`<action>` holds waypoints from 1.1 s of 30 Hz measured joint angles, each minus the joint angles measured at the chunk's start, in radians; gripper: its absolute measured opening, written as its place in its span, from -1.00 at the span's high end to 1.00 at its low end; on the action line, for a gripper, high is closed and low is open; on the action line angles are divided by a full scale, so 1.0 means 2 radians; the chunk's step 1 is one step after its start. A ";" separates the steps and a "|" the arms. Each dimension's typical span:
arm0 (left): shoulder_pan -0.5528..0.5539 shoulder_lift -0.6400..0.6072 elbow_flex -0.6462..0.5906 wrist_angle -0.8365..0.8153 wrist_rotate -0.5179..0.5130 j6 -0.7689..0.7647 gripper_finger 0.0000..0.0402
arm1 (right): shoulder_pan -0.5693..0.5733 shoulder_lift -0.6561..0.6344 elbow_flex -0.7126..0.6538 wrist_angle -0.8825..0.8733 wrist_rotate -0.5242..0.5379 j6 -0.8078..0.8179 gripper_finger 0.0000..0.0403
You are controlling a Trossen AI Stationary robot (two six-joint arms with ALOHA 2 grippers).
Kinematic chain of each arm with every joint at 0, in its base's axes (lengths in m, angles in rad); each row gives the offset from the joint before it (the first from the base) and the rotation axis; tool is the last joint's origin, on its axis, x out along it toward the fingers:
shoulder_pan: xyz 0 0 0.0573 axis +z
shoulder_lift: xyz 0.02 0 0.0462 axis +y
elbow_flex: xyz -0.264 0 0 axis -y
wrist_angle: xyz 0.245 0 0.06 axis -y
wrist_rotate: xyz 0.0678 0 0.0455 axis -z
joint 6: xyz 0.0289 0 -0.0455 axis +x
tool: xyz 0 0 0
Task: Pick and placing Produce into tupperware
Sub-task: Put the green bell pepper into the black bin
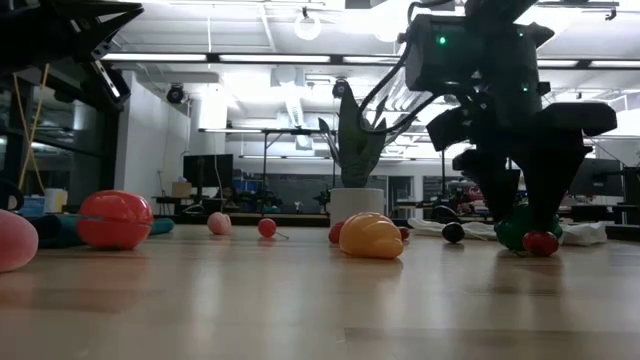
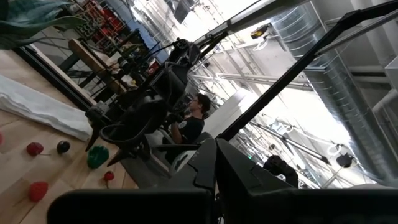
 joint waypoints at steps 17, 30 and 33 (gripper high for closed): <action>0.000 0.000 0.000 -0.001 0.001 -0.001 1.00 | -0.005 -0.001 -0.047 0.002 -0.002 0.022 -0.45; 0.000 0.000 0.000 -0.003 0.001 -0.001 1.00 | 0.003 -0.014 -0.040 0.034 0.008 0.036 -0.45; 0.000 0.000 0.000 -0.003 0.001 -0.001 1.00 | 0.003 -0.014 -0.040 0.033 0.008 0.036 -0.45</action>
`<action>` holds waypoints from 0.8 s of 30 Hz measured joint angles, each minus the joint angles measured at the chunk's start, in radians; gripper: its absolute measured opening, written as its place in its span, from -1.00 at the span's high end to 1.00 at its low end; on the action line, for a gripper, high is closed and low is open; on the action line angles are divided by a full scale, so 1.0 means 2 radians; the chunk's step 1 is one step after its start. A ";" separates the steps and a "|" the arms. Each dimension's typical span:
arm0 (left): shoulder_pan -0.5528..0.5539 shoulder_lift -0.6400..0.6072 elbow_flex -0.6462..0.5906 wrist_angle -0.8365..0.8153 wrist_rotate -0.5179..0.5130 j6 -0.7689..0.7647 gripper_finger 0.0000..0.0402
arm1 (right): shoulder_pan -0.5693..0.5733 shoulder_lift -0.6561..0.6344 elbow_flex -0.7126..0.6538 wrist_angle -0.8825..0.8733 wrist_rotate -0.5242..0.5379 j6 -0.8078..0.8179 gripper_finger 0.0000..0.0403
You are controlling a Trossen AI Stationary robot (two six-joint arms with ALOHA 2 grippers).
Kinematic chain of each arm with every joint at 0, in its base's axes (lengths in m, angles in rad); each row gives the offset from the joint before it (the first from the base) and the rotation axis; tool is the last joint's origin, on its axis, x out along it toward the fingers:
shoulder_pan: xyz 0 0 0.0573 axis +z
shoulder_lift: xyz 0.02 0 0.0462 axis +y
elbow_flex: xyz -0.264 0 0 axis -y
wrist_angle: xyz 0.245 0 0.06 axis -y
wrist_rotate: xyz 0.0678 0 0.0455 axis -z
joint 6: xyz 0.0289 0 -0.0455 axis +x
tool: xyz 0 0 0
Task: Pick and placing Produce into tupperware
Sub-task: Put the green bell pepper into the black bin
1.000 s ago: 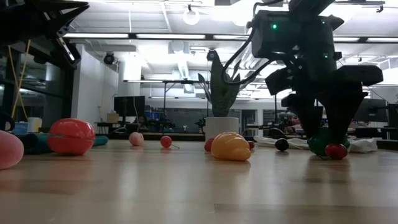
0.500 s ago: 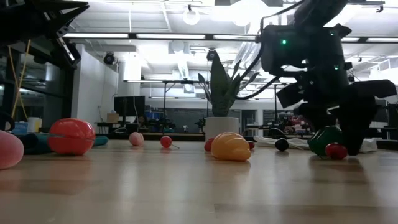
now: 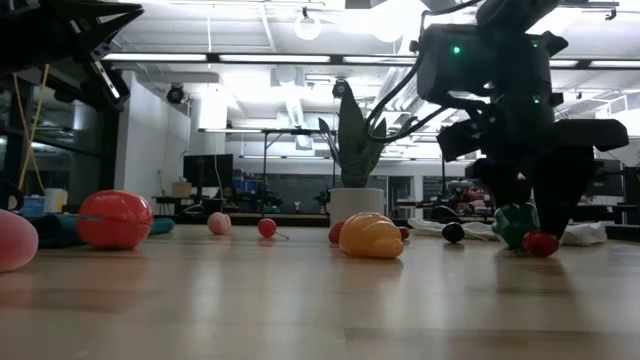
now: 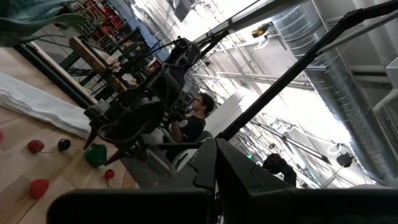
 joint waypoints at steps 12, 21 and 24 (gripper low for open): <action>0.000 0.000 0.000 0.000 0.000 0.000 1.00 | 0.000 0.000 0.000 0.011 0.000 0.005 -0.45; 0.000 0.000 0.000 0.000 0.000 0.000 1.00 | 0.000 0.000 0.000 0.024 0.000 0.013 -0.45; 0.000 0.000 0.000 0.000 0.000 0.000 1.00 | 0.000 0.000 0.000 0.024 0.001 0.013 -0.45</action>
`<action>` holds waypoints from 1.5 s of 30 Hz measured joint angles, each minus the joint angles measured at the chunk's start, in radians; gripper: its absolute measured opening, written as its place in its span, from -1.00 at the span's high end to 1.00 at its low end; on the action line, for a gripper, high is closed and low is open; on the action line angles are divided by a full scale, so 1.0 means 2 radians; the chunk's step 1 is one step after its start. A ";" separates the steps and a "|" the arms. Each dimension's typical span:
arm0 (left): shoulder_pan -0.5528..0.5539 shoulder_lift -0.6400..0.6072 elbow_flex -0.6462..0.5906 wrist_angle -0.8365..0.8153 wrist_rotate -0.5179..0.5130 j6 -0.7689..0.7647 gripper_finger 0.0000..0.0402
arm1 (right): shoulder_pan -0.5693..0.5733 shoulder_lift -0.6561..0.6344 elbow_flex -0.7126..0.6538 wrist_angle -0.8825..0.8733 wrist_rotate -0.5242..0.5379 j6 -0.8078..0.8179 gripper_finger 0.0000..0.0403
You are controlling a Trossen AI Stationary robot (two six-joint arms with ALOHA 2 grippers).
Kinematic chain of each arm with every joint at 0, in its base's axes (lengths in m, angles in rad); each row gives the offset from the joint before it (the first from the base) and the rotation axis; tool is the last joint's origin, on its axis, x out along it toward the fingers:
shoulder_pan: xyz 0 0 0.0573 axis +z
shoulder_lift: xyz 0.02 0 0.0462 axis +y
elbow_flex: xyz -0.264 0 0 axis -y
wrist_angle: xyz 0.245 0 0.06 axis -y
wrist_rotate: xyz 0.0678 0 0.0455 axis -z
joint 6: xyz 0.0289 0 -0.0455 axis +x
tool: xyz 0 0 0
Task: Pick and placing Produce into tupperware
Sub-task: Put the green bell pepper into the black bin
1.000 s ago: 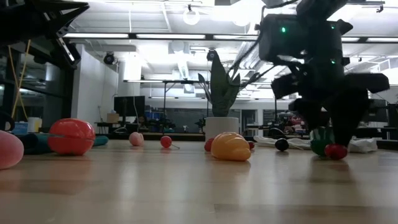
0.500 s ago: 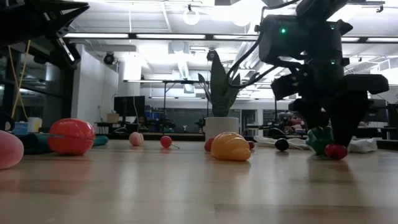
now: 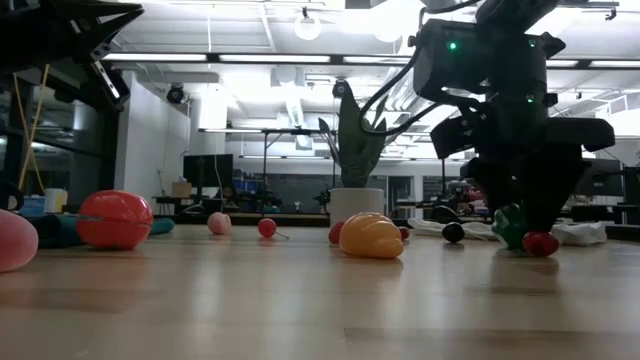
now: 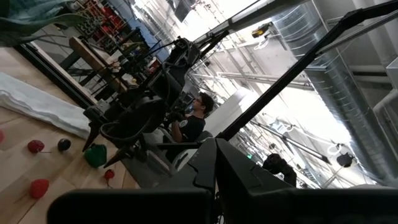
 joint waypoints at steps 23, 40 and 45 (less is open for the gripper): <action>0.000 0.000 0.000 0.000 0.000 0.000 1.00 | 0.000 0.000 0.000 -0.001 0.000 0.000 -0.25; 0.000 0.000 0.000 0.000 0.000 0.000 1.00 | 0.000 0.000 0.038 -0.024 0.014 -0.001 -0.25; 0.000 0.000 0.000 0.000 0.000 0.000 1.00 | -0.006 0.000 0.063 -0.033 0.016 -0.002 -0.25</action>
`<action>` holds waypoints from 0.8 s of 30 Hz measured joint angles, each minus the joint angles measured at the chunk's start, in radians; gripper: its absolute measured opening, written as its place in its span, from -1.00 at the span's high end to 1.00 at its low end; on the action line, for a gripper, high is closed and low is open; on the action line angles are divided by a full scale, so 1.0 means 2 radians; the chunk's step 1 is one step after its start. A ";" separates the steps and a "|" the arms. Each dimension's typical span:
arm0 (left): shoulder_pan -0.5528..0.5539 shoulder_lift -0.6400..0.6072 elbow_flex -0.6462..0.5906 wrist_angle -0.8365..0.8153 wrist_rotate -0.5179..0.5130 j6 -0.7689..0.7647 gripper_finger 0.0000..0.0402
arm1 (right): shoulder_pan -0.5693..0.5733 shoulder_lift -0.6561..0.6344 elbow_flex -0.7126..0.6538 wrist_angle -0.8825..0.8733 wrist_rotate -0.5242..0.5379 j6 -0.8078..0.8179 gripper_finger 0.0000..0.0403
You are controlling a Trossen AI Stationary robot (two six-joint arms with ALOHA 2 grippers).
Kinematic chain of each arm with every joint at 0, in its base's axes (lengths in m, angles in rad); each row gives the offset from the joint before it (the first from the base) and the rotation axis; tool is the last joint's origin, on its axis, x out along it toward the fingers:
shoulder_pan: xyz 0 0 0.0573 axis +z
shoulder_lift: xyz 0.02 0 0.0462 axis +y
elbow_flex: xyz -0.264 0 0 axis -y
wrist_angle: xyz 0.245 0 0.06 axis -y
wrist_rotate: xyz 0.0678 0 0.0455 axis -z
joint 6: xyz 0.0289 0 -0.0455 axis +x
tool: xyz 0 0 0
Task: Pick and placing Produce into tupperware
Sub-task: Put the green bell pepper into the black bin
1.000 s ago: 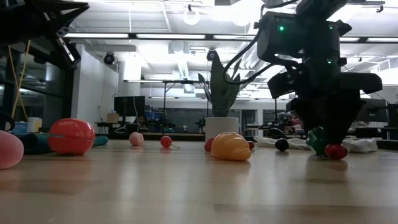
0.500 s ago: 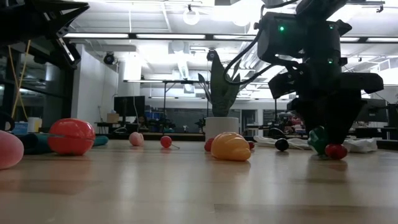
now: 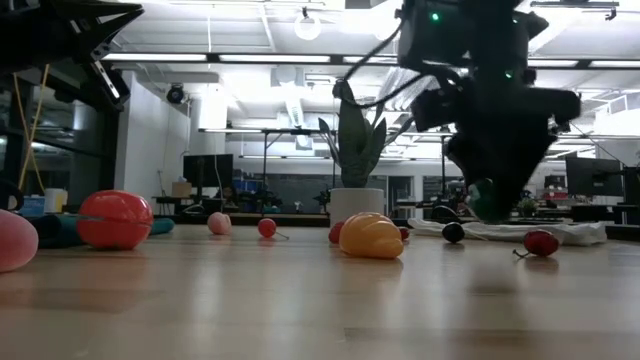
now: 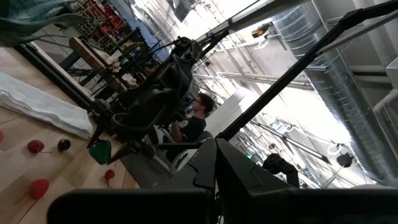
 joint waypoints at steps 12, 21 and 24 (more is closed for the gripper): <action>0.000 0.000 0.000 -0.002 0.000 0.001 1.00 | -0.011 0.000 0.046 -0.037 0.000 -0.002 -0.25; 0.000 0.000 0.000 -0.008 0.000 0.002 1.00 | -0.012 0.000 0.079 -0.077 0.000 0.000 -0.25; 0.000 0.000 0.000 -0.008 0.000 0.002 1.00 | -0.012 0.000 0.094 -0.090 0.000 0.000 -0.25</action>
